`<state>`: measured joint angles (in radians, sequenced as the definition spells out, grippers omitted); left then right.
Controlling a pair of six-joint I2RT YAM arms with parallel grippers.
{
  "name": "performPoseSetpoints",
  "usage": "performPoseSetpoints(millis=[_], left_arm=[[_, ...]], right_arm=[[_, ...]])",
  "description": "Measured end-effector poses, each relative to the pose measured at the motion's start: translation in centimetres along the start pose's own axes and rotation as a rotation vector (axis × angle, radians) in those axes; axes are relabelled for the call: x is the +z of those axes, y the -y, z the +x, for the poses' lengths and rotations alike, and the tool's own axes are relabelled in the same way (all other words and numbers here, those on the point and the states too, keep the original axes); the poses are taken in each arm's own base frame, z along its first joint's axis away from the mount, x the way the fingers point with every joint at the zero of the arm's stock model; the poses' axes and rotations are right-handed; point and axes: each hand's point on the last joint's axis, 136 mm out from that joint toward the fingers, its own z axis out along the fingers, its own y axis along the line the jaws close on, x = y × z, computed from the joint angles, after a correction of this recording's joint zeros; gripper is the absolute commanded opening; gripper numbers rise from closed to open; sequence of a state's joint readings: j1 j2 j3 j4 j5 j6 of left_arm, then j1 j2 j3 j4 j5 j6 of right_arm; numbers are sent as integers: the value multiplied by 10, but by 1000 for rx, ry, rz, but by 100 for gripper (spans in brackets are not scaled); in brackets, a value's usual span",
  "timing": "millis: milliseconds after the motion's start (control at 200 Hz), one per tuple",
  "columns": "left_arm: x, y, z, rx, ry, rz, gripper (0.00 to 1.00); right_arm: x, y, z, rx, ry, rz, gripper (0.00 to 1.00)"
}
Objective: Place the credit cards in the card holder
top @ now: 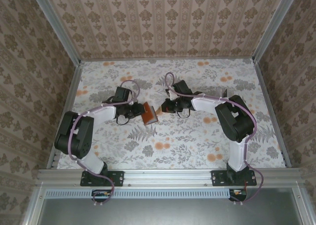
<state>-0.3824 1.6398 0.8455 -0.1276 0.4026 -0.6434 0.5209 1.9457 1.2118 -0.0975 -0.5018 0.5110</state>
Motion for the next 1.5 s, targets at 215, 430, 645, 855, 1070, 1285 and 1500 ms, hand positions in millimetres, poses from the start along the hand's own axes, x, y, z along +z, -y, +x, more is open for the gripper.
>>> performPoseSetpoints(millis=[215, 430, 645, 855, 1070, 1285, 1500], left_arm=[[15, -1, 1, 22, -28, -16, 27], [23, -2, 0, 32, -45, -25, 26], [24, -2, 0, 37, -51, -28, 26], [25, -1, -2, 42, -53, -29, 25], [26, 0, -2, 41, -59, -32, 25], [26, 0, -2, 43, -60, -38, 25], [26, 0, -2, 45, -59, -41, 24]], right_arm=[[1, -16, -5, -42, 6, -23, 2], [0, -21, -4, -72, -8, -19, 13], [-1, -6, -3, -94, -11, 63, 32], [-7, -4, -14, -113, 11, 118, 36], [-11, 6, -14, -120, 13, 179, 37], [-13, 14, -11, -119, 6, 226, 41], [-13, 18, -10, -127, 4, 249, 34]])
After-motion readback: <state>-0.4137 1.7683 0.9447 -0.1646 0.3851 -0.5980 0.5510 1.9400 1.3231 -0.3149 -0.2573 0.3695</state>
